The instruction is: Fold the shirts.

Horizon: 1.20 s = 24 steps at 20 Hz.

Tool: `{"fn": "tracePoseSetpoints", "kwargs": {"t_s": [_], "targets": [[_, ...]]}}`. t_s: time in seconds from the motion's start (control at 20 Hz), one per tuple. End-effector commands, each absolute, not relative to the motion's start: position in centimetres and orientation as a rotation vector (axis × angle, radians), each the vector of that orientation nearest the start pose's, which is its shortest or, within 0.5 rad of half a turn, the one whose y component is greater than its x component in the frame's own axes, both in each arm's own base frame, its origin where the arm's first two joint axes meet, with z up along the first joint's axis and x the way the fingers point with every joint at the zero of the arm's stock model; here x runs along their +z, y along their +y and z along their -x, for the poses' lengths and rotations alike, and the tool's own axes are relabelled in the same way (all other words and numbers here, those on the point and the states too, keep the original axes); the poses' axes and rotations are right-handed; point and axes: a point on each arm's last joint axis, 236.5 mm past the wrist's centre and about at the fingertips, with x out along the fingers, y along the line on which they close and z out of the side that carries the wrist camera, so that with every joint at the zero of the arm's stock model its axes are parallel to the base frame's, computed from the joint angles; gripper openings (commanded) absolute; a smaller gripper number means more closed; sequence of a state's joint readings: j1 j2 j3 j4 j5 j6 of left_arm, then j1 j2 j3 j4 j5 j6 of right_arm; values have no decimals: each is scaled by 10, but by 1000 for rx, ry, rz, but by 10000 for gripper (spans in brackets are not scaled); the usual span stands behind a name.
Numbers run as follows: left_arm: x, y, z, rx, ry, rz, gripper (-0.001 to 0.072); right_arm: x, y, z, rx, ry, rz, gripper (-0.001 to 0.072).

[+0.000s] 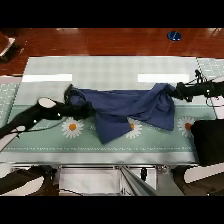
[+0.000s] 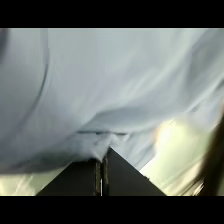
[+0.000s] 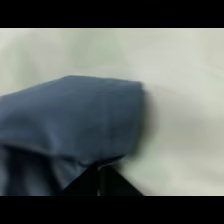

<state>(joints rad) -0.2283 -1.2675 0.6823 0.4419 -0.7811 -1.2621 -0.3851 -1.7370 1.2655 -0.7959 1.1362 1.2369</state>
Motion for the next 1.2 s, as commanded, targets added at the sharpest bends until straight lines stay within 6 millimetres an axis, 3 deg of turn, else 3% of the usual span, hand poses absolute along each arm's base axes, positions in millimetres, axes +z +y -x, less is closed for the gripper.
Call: {"fn": "tracePoseSetpoints", "kwargs": {"t_s": [0.0,0.1,0.15,0.25,0.4,0.55,0.7,0.9,1.05,1.15], "targets": [[43,-191,-384,-509,1000,820,12,-9,-1,-469,355,1179,-713,21],[138,-146,-426,-496,742,806,12,76,-6,-492,360,1004,-629,20],[189,-125,-437,-494,616,786,12,122,-5,-499,367,914,-582,20],[294,-91,-438,-503,378,719,12,221,1,-495,383,721,-480,20],[421,-71,-394,-540,127,563,12,331,14,-454,384,509,-365,20],[508,-61,-327,-511,-79,410,12,398,25,-386,338,376,-241,20],[556,-51,-261,-381,-242,264,12,436,36,-315,285,290,-117,20],[567,-36,-189,-42,-326,-22,12,456,40,-235,182,228,-31,20],[556,-35,-152,44,-299,-135,12,440,42,-198,134,254,-28,21],[537,-22,-148,65,-221,-128,12,410,45,-185,130,322,-61,20]]}}
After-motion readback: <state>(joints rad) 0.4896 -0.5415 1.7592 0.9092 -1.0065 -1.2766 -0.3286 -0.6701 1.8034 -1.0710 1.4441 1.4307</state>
